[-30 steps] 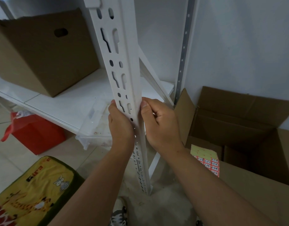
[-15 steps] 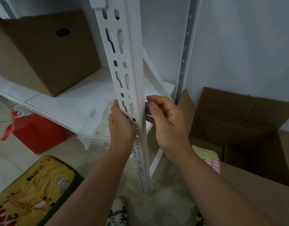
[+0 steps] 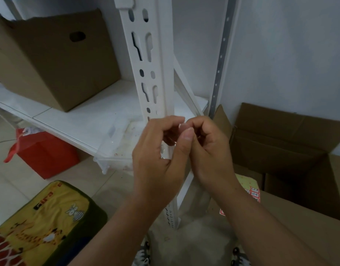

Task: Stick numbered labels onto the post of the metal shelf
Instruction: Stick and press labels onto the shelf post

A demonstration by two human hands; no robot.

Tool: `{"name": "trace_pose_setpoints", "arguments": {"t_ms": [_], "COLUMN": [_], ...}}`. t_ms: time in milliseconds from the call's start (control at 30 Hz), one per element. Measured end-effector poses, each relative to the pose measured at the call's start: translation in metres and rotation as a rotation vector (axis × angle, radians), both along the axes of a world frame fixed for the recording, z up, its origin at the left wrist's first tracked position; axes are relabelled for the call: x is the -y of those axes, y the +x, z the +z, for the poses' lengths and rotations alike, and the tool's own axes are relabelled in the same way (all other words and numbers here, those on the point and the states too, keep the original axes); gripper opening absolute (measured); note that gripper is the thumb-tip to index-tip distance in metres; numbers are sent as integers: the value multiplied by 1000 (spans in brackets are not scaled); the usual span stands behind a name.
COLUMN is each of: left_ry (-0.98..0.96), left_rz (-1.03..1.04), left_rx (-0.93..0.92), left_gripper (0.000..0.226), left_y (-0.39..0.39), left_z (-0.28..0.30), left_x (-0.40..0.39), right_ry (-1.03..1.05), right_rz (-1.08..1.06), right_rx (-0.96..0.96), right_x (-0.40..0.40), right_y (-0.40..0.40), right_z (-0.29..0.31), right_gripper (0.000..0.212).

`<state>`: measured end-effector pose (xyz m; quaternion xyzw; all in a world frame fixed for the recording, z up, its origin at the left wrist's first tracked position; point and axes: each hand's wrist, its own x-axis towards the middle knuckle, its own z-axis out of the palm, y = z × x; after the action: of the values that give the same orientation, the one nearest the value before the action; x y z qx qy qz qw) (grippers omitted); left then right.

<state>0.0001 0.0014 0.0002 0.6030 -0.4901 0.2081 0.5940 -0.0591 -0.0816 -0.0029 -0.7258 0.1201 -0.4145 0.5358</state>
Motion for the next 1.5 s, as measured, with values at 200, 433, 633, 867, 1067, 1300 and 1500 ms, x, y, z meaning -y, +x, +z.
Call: {"name": "trace_pose_setpoints", "arguments": {"t_ms": [200,433,633,867,1067,1300,1500], "left_ry": [-39,17,-40,54,464,588,134], "left_rz": [-100,-115,-54,301,472,483,205], "left_rx": [-156,-151,-276,-645,-666,-733,-818], "left_gripper": [6,8,20,52,21,58,34], "left_y": [3,10,24,84,124,123,80], "left_z": [4,0,3,-12,-49,-57,-19], "left_x": [-4,-6,-12,-10,14,22,25], "right_ry": [-24,-67,-87,69,323,374,408], "right_rz": [-34,-33,-41,13,123,97,52], "right_rx": [-27,-49,-62,-151,-109,-58,-61], "right_x": [4,4,5,8,2,-3,-7], "right_y": [0,2,3,14,23,29,29], "right_z": [2,-2,-4,-11,-1,5,13], "right_gripper": [37,43,38,21,22,64,57]}}
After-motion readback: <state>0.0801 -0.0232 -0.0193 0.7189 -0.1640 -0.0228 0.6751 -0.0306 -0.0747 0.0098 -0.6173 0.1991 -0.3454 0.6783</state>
